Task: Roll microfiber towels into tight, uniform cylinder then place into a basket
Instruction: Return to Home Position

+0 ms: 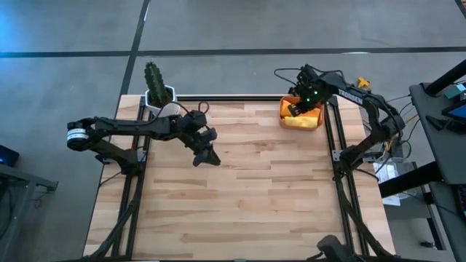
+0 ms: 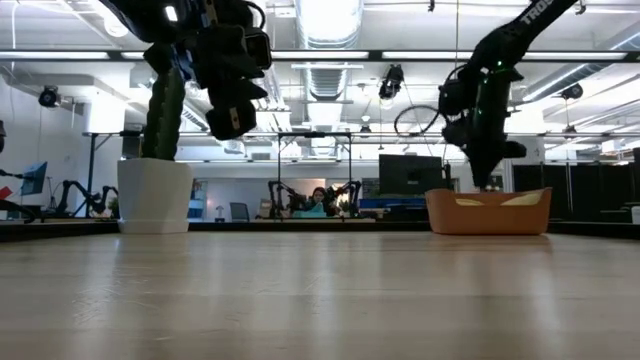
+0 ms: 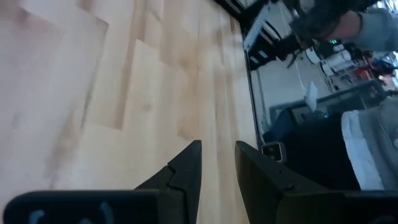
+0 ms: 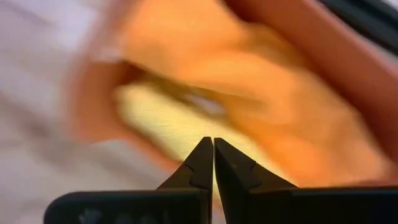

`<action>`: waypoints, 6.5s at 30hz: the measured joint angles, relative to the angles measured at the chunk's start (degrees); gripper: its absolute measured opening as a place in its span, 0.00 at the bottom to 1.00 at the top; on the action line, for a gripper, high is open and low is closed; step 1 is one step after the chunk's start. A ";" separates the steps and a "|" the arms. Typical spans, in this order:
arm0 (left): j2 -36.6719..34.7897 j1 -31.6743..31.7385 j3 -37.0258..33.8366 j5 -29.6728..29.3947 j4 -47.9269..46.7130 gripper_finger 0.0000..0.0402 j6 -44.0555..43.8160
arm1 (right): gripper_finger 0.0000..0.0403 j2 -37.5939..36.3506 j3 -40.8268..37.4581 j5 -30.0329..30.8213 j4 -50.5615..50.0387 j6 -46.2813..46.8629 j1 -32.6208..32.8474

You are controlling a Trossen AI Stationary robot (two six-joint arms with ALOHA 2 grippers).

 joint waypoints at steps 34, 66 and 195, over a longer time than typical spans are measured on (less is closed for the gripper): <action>-47.33 6.66 -20.17 -31.58 -3.95 0.20 -9.28 | 0.02 -66.21 -41.40 -10.79 24.93 44.44 16.97; -74.28 9.53 -37.40 -38.15 -11.57 0.20 -23.62 | 0.02 -78.42 -63.92 8.32 57.03 63.23 46.39; -73.73 -14.41 -48.85 -47.48 18.59 0.00 15.18 | 0.02 -88.82 -64.12 8.31 56.40 15.32 56.27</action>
